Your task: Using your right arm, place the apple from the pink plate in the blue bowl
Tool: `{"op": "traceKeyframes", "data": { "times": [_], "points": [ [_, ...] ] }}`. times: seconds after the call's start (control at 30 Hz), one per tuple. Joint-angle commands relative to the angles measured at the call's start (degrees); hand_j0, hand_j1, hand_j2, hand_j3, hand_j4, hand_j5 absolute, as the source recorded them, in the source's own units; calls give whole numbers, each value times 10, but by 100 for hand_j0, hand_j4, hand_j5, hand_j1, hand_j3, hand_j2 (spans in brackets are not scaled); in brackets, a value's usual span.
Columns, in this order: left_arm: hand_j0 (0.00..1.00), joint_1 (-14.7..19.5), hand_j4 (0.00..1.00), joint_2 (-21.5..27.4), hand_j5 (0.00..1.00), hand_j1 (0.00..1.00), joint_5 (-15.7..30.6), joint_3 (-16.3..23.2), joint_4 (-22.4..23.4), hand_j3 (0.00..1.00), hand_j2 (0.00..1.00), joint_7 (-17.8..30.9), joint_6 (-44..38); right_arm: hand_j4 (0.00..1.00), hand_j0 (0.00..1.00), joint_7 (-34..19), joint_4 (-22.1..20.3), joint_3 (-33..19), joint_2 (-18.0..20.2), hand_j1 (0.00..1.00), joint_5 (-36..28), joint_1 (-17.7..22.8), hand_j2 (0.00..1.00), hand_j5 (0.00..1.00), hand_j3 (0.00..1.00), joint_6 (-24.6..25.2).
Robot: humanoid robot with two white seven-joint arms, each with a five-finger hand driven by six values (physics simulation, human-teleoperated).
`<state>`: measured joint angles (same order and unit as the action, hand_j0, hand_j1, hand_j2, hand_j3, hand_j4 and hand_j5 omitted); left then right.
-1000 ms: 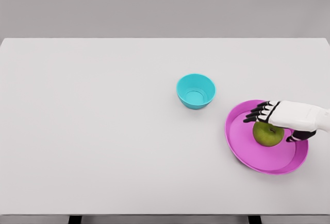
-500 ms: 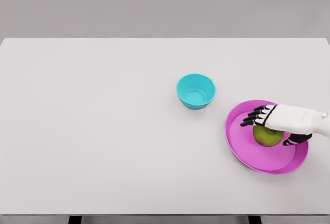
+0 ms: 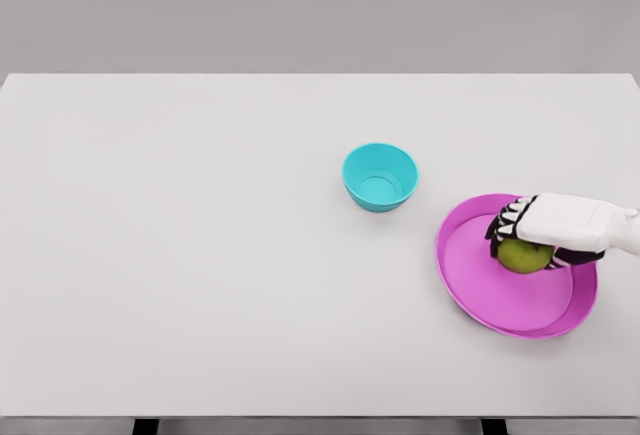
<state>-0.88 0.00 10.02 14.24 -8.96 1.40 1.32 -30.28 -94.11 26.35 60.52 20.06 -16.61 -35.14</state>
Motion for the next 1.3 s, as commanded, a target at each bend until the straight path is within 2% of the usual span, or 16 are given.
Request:
{"op": "traceKeyframes", "data": {
  "times": [0.0, 0.17, 0.23, 0.37, 0.57, 0.7, 0.87, 1.03, 1.2, 1.27],
  "points": [
    [100, 0, 100, 0, 100, 100, 0, 0, 0, 100, 100, 0, 0, 48, 48, 0, 0, -2, 0, 48, -4, 0, 48, 48, 48, 1],
    [100, -1, 100, 0, 100, 100, 0, 0, 0, 100, 100, 0, 0, 49, 49, 0, 9, -3, -3, 49, -5, -30, 49, 49, 49, 1],
    [100, -1, 100, 0, 100, 100, 0, 0, 0, 100, 100, 0, 0, 49, 49, 0, 27, -2, -18, 49, -5, -48, 49, 49, 49, 1],
    [100, -1, 100, 0, 100, 100, 0, 0, 0, 100, 100, 0, 0, 49, 49, 0, 31, -3, -29, 49, -5, -69, 49, 49, 49, 1],
    [100, -1, 100, 0, 100, 100, 0, 0, 0, 100, 100, 0, 0, 49, 49, -1, 42, -2, -81, 49, -1, -109, 49, 49, 49, 1],
    [100, -1, 100, 0, 100, 100, 0, 0, 0, 100, 100, 0, 0, 49, 49, -1, 83, -2, -131, 49, 25, -132, 49, 49, 49, 1],
    [100, -1, 100, 0, 100, 100, 0, 0, 0, 100, 100, 0, 0, 49, 49, -1, 115, 3, -162, 49, 26, -161, 49, 49, 49, 1],
    [100, 0, 100, 0, 100, 100, 0, 0, 0, 100, 100, 0, 0, 49, 49, -1, 115, 8, -203, 49, 43, -171, 49, 49, 49, 1],
    [100, 0, 100, 0, 100, 100, 0, 0, 0, 100, 100, 0, 0, 50, 50, -1, 137, 50, -233, 50, 54, -206, 50, 50, 50, 1],
    [100, -1, 100, 0, 100, 100, 0, 0, 0, 100, 100, 0, 0, 50, 50, -1, 140, 51, -245, 50, 60, -210, 50, 50, 50, 1]
  ]
}}
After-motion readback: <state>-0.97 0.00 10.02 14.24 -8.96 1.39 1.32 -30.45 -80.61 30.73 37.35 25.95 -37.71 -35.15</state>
